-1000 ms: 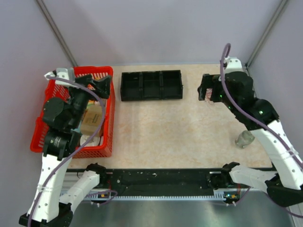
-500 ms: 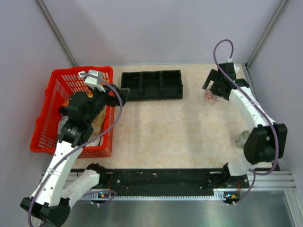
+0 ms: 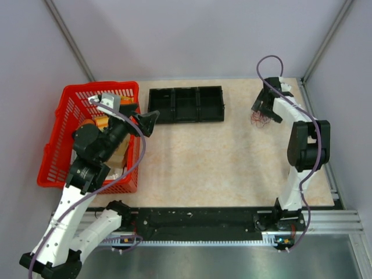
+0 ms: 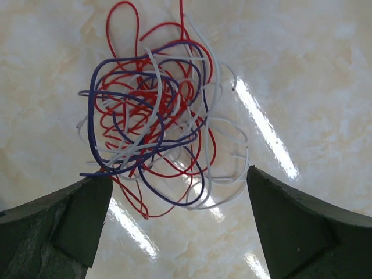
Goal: Untangle the cables
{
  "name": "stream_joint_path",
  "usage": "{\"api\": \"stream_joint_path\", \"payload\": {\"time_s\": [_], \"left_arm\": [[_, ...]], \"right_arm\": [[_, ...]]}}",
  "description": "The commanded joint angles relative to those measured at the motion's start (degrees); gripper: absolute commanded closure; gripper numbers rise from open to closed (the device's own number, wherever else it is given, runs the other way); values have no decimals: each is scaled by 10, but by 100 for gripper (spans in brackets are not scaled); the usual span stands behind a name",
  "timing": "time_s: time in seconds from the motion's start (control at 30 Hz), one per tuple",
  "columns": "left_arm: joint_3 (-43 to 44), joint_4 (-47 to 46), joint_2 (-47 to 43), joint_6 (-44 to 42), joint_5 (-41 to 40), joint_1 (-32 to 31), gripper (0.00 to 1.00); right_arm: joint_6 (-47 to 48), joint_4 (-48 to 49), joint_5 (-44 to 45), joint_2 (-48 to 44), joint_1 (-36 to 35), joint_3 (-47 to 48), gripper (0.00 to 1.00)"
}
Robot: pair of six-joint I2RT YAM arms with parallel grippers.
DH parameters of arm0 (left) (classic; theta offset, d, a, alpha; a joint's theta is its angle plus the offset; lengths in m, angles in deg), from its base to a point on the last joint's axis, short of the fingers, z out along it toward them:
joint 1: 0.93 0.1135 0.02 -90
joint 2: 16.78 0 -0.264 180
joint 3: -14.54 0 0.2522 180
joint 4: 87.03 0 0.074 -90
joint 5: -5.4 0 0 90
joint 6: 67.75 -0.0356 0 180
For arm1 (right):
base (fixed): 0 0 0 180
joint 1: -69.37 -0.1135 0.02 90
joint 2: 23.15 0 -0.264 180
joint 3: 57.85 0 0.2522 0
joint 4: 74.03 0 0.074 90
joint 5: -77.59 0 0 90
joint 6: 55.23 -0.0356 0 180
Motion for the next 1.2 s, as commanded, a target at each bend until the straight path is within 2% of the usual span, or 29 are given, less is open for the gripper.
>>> {"api": "stream_joint_path", "payload": {"time_s": [0.0,0.1,0.27,0.33,0.47,0.57,0.67,0.83,0.93,1.07,1.17], "left_arm": [[-4,-32,-6,-5,15,-6,11],[-5,-32,-5,-9,23,-8,11],[-6,-33,-2,-8,28,-9,12],[-7,-34,1,-8,31,-9,12],[-8,-33,7,-6,30,-11,13],[-8,-33,10,-5,35,-11,13],[-4,-25,16,-12,31,-12,13],[-4,-28,22,-7,37,-14,13],[-1,-25,30,-1,49,-14,14],[2,-23,35,7,61,-16,16],[2,-24,43,10,67,-18,18]], "right_arm": [[61,77,-41,30,18,51,6],[78,80,-69,57,18,78,15],[82,107,-96,64,17,58,41],[82,108,-82,61,17,47,60],[82,117,-70,20,11,3,91],[79,117,-56,-52,-10,-53,100],[71,102,-14,-158,-59,-127,100],[65,83,-20,-337,-145,-255,100],[82,75,-40,-434,-221,-310,100],[93,94,-156,-497,-288,-355,100],[125,122,-262,-475,-332,-363,100]]}}
